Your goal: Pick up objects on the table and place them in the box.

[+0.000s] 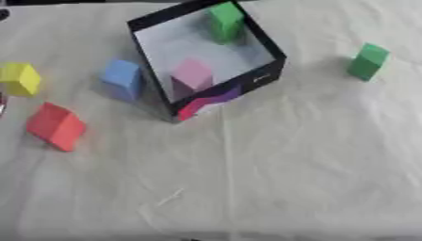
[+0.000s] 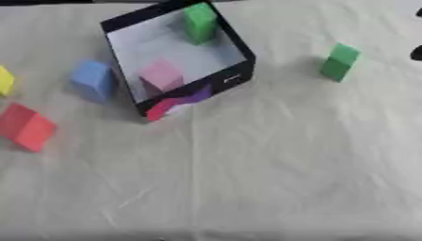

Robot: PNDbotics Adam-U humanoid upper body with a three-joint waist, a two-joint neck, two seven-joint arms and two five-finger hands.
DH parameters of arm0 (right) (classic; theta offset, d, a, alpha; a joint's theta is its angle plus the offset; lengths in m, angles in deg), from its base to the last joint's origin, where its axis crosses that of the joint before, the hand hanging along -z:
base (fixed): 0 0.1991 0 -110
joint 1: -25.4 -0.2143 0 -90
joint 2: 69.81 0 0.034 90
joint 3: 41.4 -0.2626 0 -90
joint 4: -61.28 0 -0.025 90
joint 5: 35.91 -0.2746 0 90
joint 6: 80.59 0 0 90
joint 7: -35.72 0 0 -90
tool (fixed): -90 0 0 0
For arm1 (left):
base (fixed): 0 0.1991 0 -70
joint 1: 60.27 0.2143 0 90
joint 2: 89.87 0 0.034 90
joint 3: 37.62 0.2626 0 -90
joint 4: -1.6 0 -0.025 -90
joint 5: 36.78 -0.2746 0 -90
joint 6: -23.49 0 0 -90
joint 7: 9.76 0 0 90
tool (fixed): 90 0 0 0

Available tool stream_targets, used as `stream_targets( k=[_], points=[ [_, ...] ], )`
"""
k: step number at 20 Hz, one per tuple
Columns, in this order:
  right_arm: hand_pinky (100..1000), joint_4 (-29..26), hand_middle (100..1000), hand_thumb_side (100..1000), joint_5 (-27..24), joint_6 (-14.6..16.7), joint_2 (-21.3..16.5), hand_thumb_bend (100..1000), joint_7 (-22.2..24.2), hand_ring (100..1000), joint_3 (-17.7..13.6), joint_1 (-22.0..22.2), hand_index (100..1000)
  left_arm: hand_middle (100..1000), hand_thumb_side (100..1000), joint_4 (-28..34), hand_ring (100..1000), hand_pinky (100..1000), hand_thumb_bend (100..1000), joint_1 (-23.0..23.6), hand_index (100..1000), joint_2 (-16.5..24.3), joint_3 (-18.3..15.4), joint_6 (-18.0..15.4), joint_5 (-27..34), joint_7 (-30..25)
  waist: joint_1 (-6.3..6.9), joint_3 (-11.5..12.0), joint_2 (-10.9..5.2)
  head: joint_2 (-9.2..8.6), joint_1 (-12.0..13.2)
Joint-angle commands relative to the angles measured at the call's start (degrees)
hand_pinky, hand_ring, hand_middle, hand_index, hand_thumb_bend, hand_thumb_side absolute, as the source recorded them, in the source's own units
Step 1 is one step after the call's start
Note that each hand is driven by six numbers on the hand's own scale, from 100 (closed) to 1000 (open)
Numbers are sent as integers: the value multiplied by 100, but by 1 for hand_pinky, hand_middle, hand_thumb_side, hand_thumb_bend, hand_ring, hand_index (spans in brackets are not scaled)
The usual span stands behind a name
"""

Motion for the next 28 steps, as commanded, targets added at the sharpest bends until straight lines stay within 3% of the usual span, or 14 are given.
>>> stream_targets(
  k=[1,6,9,16,22,28],
  points=[
    [840,-12,854,453,28,7,-238,619,-1,876,-77,-59,888,796,661,70,805,801,811,-55,829,218,-50,0,-43,-21,-66,8,-232,31,-24],
    [836,-1,857,388,-75,-151,-147,654,-160,881,-24,-120,877,796,661,63,805,801,809,-42,829,207,-40,6,-29,-31,-55,24,-233,31,-44],
    [835,68,858,374,-111,-257,71,657,-189,883,110,-383,845,796,662,50,806,802,808,-25,829,197,-37,8,-23,-32,-49,13,-248,31,-58],
    [846,1066,875,363,660,-116,1244,672,161,903,494,-1519,881,798,661,40,806,802,806,19,829,159,-33,4,-15,-39,22,-45,-355,31,28],
    [848,2037,883,344,1193,151,2059,674,107,912,286,-2016,891,799,660,36,807,802,804,36,830,123,-25,4,-2,-49,69,-42,-462,31,16],
    [833,2421,852,353,1425,342,2521,665,99,887,154,-2231,886,798,660,23,807,802,804,25,829,95,-3,14,10,-66,90,-33,-515,31,-65]
  ],
)
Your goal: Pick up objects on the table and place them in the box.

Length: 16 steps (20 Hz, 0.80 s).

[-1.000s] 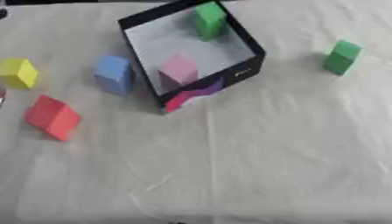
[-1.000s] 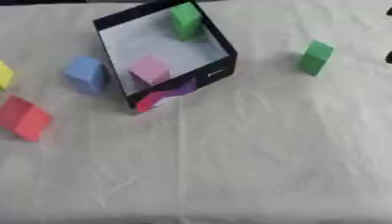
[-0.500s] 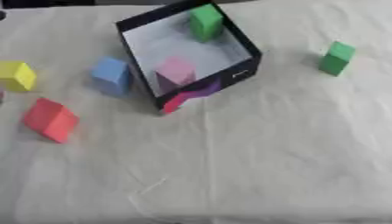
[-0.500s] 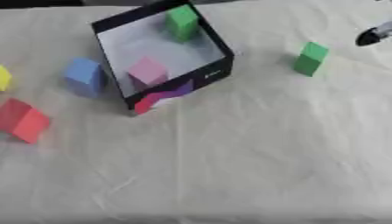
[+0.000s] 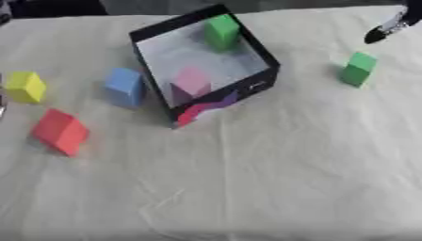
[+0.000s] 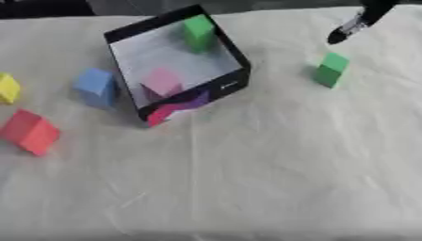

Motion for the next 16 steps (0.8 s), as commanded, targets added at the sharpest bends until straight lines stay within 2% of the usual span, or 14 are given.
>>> stream_targets(
  k=[1,5,11,16],
  points=[
    [836,93,861,353,130,106,138,663,22,895,-102,-214,888,798,660,56,807,802,804,-62,829,98,1,-1,4,-29,78,7,-233,-7,-58],
    [834,150,857,357,171,152,266,657,107,895,-99,-249,874,798,660,47,807,801,803,-80,828,86,16,6,21,-49,85,15,-219,-7,-129],
    [831,423,849,389,151,8,241,634,280,890,-246,-235,841,796,660,32,807,800,804,-75,826,95,11,-3,57,-48,73,7,-203,-7,-117],
    [837,526,857,398,346,-19,183,638,435,896,-307,-206,858,795,660,14,807,800,803,-68,820,92,17,-17,100,-70,68,-9,-206,-7,-120]
  ],
)
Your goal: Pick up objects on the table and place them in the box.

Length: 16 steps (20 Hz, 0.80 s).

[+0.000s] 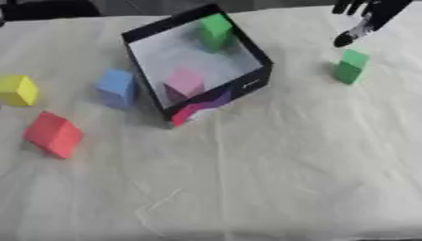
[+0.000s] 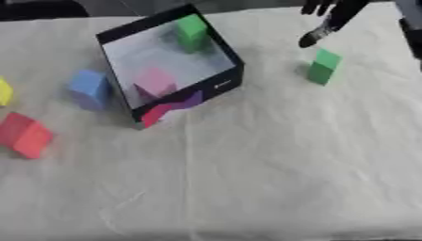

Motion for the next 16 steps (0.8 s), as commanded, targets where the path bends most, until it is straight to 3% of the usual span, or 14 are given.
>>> stream_targets(
  k=[1,16],
  points=[
    [838,18,856,395,168,-6,-174,640,52,898,-103,-105,860,795,660,45,807,800,803,-65,819,139,-19,-15,30,-24,50,-3,-201,-9,-5],
    [841,392,854,401,552,8,-284,634,-57,905,-236,189,883,794,661,25,812,799,801,-43,817,111,-17,-21,48,-17,85,-3,-166,-9,-45]
  ],
)
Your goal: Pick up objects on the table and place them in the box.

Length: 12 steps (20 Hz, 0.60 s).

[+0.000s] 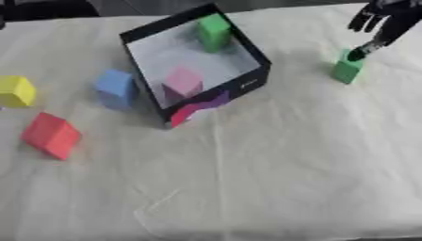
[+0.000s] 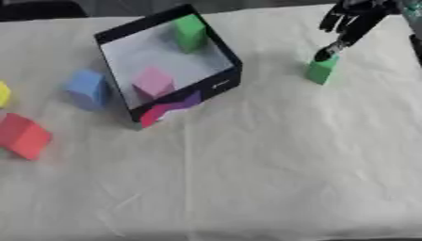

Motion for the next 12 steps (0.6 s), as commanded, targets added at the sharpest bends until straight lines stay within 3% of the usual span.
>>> stream_targets(
  k=[1,12],
  points=[
    [841,60,854,401,97,-7,-181,634,-48,905,-89,-68,883,794,661,59,812,799,801,-48,816,111,-42,-14,24,-7,68,15,-163,-9,-16],
    [841,612,860,404,412,-94,-120,636,-341,909,-393,38,884,792,663,47,812,797,801,-72,813,68,-35,-29,70,-31,85,107,-92,-9,-75]
  ],
)
